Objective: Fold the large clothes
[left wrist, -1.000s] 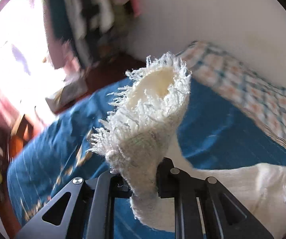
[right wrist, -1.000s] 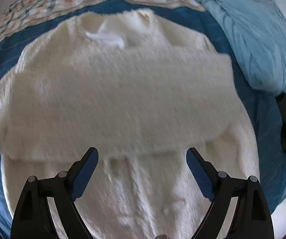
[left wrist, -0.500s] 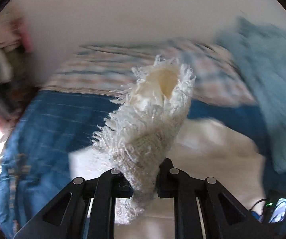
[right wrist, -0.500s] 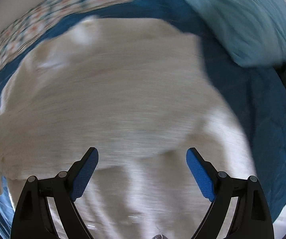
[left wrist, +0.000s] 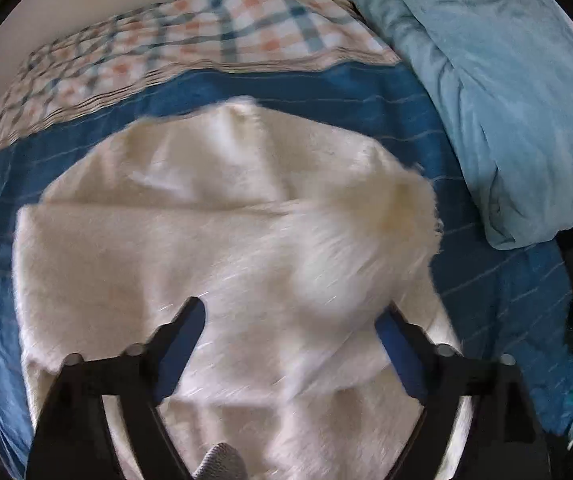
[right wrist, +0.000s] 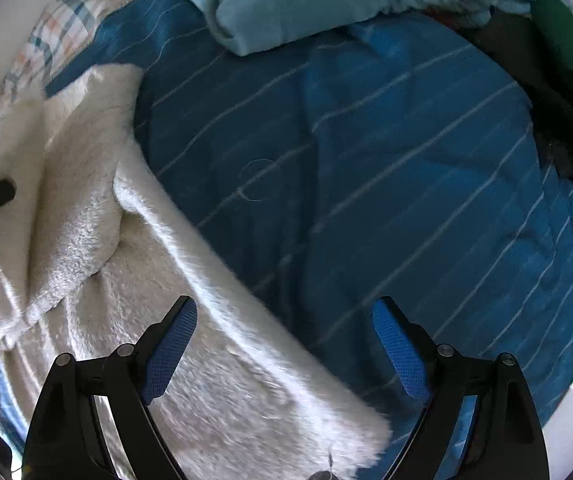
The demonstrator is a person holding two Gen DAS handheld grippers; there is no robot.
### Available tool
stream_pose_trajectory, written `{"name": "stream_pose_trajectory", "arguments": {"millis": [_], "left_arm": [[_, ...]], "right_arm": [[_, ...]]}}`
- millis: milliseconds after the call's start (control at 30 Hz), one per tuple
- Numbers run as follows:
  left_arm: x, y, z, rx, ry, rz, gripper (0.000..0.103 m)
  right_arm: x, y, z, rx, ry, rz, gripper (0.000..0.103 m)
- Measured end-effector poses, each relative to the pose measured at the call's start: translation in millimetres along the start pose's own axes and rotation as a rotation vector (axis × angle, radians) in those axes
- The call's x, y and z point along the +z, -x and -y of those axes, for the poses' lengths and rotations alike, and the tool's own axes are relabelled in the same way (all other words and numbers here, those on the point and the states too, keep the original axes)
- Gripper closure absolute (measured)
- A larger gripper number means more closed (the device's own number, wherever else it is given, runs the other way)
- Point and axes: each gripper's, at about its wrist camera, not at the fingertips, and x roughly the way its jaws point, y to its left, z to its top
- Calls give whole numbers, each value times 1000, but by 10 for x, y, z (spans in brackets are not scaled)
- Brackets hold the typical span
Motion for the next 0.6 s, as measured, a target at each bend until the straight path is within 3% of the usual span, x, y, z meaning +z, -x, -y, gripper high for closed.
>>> {"name": "stream_pose_trajectory", "arguments": {"millis": [33, 133, 233, 333, 467, 533, 600], "left_arm": [[-51, 89, -121, 7, 12, 4, 16], [-260, 282, -735, 168, 37, 7, 16], [-551, 336, -1291, 385, 33, -7, 16], [-764, 150, -1761, 525, 48, -77, 16], [-862, -120, -2041, 560, 101, -119, 16], [-826, -296, -2028, 524, 88, -138, 16], [-785, -507, -2014, 549, 59, -179, 16]], "right_arm": [[3, -5, 69, 19, 6, -8, 12], [35, -58, 149, 40, 47, -33, 12], [85, -67, -90, 48, 118, -42, 12], [336, -183, -514, 64, 227, -17, 12], [643, -479, -957, 44, 328, -24, 12], [765, -664, -1135, 38, 362, -57, 12], [852, -795, -1238, 22, 374, -82, 12]]}}
